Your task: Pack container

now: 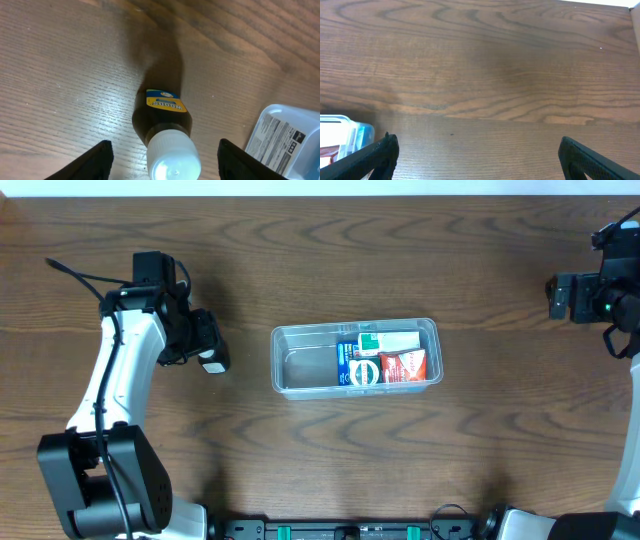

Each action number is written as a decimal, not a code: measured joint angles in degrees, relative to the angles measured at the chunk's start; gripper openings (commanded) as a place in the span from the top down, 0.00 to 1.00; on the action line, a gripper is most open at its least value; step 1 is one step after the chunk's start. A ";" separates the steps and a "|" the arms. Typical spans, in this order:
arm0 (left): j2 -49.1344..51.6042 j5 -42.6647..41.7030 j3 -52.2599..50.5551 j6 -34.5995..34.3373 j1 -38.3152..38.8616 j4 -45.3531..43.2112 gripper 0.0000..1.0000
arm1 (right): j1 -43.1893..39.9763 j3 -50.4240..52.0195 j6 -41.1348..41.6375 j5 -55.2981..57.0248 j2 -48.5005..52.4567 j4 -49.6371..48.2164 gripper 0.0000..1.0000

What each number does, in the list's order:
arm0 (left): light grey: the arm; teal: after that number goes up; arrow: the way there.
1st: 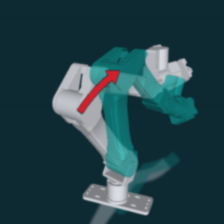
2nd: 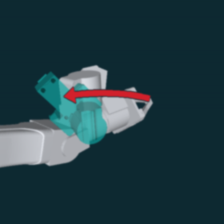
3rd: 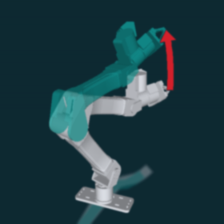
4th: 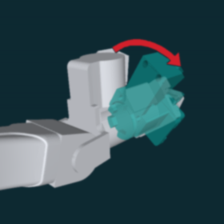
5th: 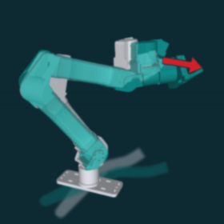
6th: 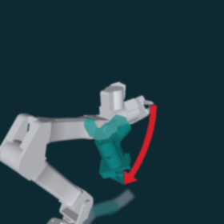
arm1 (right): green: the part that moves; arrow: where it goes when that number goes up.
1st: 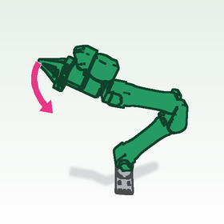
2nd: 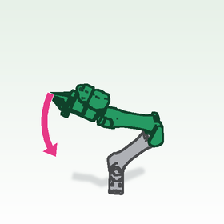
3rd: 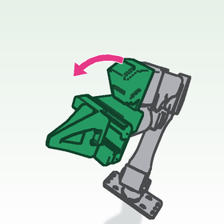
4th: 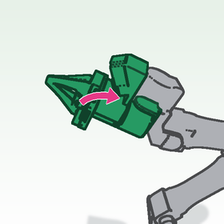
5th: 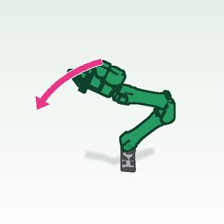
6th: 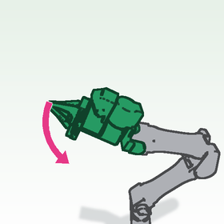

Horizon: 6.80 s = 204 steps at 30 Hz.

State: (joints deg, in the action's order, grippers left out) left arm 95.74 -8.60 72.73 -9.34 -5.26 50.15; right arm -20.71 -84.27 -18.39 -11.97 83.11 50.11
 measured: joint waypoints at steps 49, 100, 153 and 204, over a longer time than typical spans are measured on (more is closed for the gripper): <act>2.58 0.02 0.98 1.90 0.04 2.62 0.73 | 0.00 0.02 0.00 0.02 0.02 0.00 0.01; 4.44 0.02 7.04 1.88 31.69 -0.44 0.72 | 0.00 0.00 0.00 0.02 0.02 0.17 0.01; -24.52 4.57 11.10 1.70 31.67 11.54 0.02 | 0.00 0.02 0.00 0.02 0.02 0.20 0.01; -87.43 5.53 -59.78 4.72 3.04 -43.06 0.02 | 0.00 0.00 0.00 0.00 0.02 0.20 0.01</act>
State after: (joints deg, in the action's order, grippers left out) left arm 8.32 -3.07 12.95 -4.62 -2.22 7.09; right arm -20.71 -84.27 -18.39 -11.97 83.13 50.30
